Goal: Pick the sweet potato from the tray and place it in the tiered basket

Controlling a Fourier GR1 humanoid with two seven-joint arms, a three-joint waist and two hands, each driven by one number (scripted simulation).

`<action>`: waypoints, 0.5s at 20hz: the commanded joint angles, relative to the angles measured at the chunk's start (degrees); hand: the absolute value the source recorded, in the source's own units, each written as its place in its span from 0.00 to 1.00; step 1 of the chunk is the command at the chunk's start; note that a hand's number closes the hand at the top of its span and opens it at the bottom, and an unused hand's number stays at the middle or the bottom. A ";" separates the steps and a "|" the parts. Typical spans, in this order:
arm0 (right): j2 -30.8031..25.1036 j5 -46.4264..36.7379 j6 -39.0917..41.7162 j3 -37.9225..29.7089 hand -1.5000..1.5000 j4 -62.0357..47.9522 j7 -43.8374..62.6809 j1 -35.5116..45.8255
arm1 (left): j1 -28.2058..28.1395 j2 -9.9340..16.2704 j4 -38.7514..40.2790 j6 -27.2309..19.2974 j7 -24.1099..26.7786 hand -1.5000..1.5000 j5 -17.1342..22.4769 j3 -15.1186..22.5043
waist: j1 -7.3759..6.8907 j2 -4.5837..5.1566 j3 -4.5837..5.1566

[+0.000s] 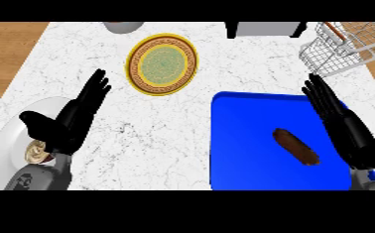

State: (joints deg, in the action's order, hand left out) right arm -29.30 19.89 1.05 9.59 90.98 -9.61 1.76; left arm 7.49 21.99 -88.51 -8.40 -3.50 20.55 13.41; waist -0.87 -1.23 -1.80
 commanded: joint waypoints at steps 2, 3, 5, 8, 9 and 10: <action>-2.26 5.21 13.32 1.77 1.00 -1.26 -0.03 7.99 | 0.27 0.10 -0.27 -2.12 2.86 0.50 -4.81 0.73 | -0.89 1.39 1.73; -3.00 7.14 17.00 2.86 1.00 -0.34 1.45 11.22 | 1.89 0.41 -0.67 -3.78 3.21 0.50 -6.17 0.08 | -2.17 1.50 1.71; -5.44 11.05 26.65 4.40 1.00 1.29 0.43 14.28 | 3.29 -0.64 -0.30 -5.90 4.24 0.50 -8.09 0.45 | -3.34 1.73 1.63; -11.48 0.29 22.99 1.19 1.00 -3.96 -0.94 17.93 | 3.21 -1.63 -0.48 -7.52 3.38 0.50 -9.62 1.86 | -3.05 1.98 1.73; -8.43 10.96 31.15 4.92 0.00 -7.98 4.20 17.15 | 5.75 -4.78 0.81 -10.89 2.90 0.50 -11.84 3.30 | -2.04 2.37 1.69; -6.33 17.20 36.60 7.77 0.00 -8.97 5.74 14.63 | 6.09 -2.76 0.04 -8.42 2.70 0.50 -10.37 2.25 | -3.82 3.13 1.58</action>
State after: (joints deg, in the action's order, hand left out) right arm -33.61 30.75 25.21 12.98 86.90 -8.28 14.86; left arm 11.38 20.25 -88.72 -15.04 -0.65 12.26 14.79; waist -3.35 0.91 -0.52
